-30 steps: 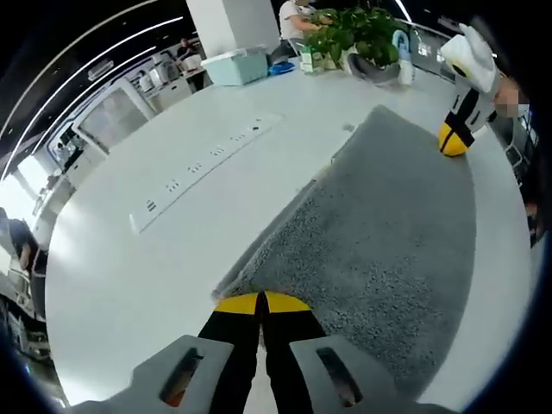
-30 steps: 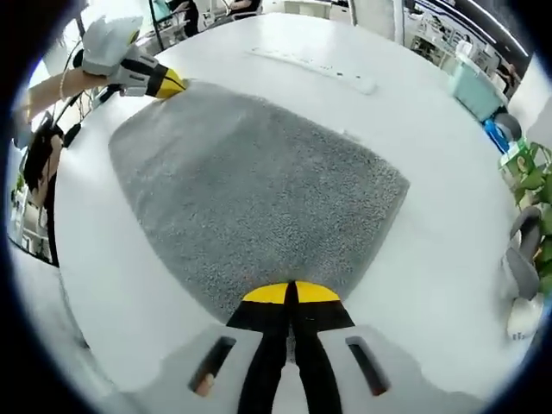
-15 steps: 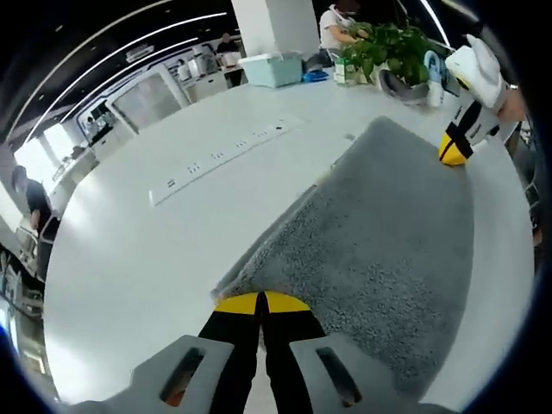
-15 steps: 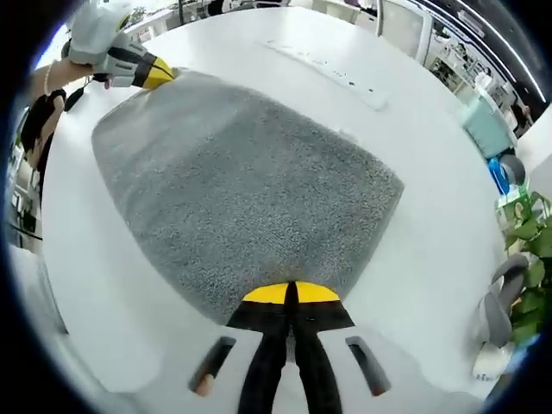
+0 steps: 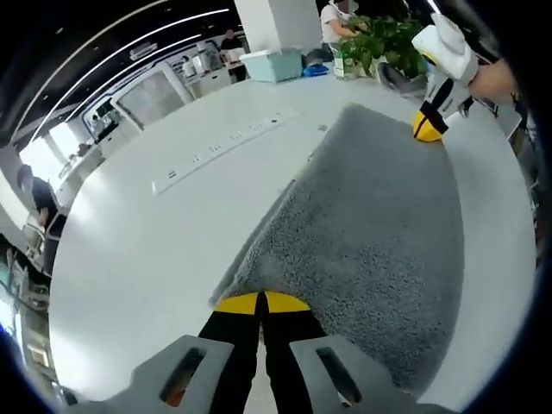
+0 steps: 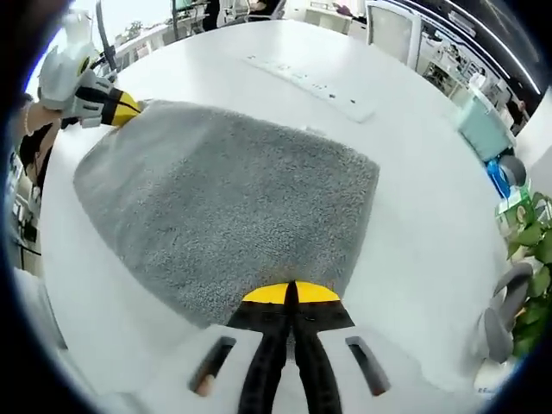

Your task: Fold the towel on the table until its edges align and the towel forms a compact rectangular stack.

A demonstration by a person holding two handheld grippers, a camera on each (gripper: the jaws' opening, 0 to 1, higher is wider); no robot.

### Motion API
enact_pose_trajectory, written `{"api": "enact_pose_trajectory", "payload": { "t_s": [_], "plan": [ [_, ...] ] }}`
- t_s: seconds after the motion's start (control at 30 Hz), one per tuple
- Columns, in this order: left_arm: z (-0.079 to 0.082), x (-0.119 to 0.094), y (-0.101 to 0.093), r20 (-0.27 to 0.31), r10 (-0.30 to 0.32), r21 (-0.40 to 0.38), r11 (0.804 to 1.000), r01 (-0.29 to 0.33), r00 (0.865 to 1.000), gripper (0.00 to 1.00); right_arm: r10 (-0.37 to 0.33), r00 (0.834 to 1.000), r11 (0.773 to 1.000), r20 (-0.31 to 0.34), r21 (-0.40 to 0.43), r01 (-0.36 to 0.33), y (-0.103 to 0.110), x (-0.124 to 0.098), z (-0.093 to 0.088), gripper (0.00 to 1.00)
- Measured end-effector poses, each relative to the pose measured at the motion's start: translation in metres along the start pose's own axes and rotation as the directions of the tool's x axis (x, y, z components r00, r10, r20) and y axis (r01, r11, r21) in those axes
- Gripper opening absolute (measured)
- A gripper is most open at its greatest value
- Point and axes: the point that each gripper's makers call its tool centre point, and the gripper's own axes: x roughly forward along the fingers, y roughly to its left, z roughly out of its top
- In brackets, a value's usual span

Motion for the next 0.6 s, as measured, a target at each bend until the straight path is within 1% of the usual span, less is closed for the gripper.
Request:
{"api": "enact_pose_trajectory", "payload": {
  "t_s": [0.1, 0.2, 0.33, 0.43, 0.6],
  "plan": [
    [-0.002, -0.003, -0.004, -0.003, 0.012, -0.008, 1.0, -0.012, 1.0, 0.0, 0.001, 1.0, 1.0, 0.006, -0.017, -0.001, 0.0, -0.001, 0.003, 0.0],
    [-0.005, -0.006, -0.008, -0.008, 0.022, -0.01, 1.0, -0.022, 1.0, 0.0, 0.005, 1.0, 1.0, 0.018, -0.017, -0.005, 0.0, -0.001, 0.006, 0.0],
    [-0.008, -0.009, -0.014, -0.014, 0.045, 0.015, 0.999, -0.045, 0.999, 0.0, 0.01, 1.0, 1.0, 0.025, -0.012, -0.009, -0.003, 0.0, 0.011, 0.0],
    [-0.01, -0.013, -0.018, -0.014, 0.057, 0.026, 0.998, -0.056, 0.998, 0.0, 0.006, 1.0, 0.999, 0.026, -0.045, -0.005, -0.005, 0.002, 0.015, 0.0],
    [-0.015, -0.02, -0.026, -0.016, 0.058, 0.001, 0.998, -0.058, 0.998, 0.0, 0.008, 0.999, 0.998, 0.045, -0.069, -0.005, -0.008, 0.004, 0.021, 0.0]
  ]
}}
